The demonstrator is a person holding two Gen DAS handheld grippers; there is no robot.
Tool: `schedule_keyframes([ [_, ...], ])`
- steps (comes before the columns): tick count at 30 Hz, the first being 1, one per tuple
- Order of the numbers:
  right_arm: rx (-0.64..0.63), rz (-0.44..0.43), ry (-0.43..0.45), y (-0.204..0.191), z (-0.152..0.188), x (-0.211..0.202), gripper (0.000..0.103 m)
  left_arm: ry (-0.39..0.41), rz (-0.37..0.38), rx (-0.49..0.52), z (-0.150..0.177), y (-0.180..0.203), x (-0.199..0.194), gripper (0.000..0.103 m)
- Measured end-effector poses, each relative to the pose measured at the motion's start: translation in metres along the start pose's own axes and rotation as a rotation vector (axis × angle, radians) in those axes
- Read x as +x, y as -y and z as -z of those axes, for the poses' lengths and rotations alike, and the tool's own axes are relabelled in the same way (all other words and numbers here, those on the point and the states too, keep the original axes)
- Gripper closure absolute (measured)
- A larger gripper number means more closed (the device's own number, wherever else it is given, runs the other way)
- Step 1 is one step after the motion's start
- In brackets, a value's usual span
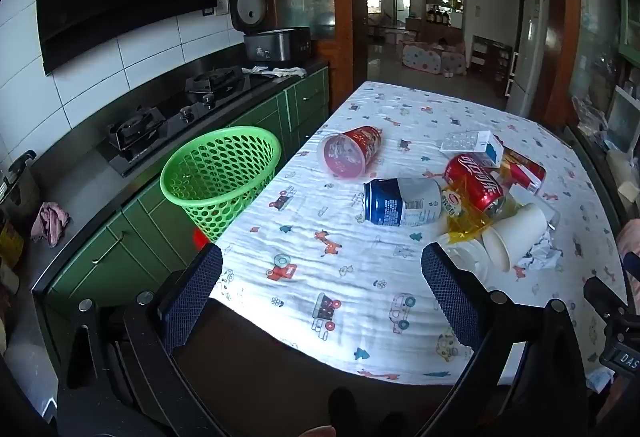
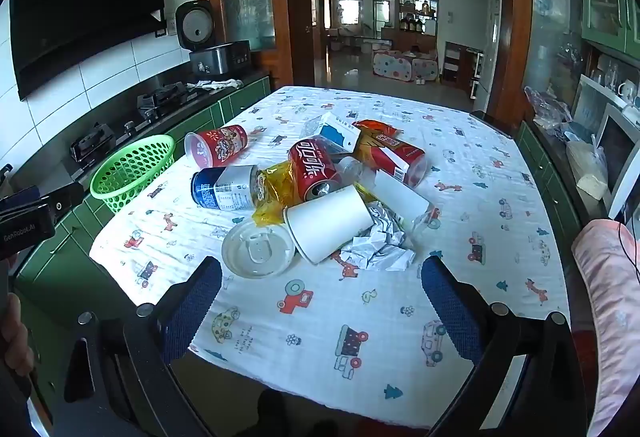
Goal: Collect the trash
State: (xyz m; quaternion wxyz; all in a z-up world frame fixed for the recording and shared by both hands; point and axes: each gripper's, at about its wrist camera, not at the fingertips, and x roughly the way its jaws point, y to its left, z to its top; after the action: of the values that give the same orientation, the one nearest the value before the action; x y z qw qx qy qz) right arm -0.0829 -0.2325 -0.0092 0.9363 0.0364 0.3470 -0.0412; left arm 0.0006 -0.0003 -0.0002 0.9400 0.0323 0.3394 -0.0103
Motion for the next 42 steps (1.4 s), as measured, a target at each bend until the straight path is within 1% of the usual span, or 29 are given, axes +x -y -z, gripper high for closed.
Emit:
schedule_keyframes([
  [4, 0.001, 0.006, 0.006, 0.0007, -0.0007, -0.0006, 0.006, 0.004, 0.001, 0.003, -0.0012, 0.0031, 0.0004, 0.005],
  [5, 0.0, 0.006, 0.006, 0.0009, -0.0009, -0.0003, 0.006, 0.01, 0.008, -0.015, 0.0, -0.0012, -0.001, 0.005],
  [7, 0.001, 0.006, 0.006, 0.0018, -0.0015, 0.0005, 0.006, 0.008, 0.011, -0.017, 0.0003, -0.0014, -0.001, 0.005],
  [13, 0.002, 0.011, 0.01, -0.0001, -0.0034, -0.0033, 0.006, 0.01, 0.01, -0.012, 0.0004, 0.0011, -0.0031, 0.005],
  [14, 0.002, 0.009, 0.01, -0.0003, -0.0036, -0.0037, 0.006, 0.004, 0.007, -0.017, -0.0003, -0.0041, 0.0028, 0.005],
  [21, -0.001, 0.016, 0.014, 0.0014, -0.0014, -0.0035, 0.006, 0.002, 0.005, -0.026, 0.0009, -0.0047, -0.0007, 0.005],
  [42, 0.002, 0.002, 0.012, -0.0005, -0.0031, -0.0045, 0.006, -0.001, 0.006, -0.019, 0.0037, -0.0048, 0.0016, 0.005],
])
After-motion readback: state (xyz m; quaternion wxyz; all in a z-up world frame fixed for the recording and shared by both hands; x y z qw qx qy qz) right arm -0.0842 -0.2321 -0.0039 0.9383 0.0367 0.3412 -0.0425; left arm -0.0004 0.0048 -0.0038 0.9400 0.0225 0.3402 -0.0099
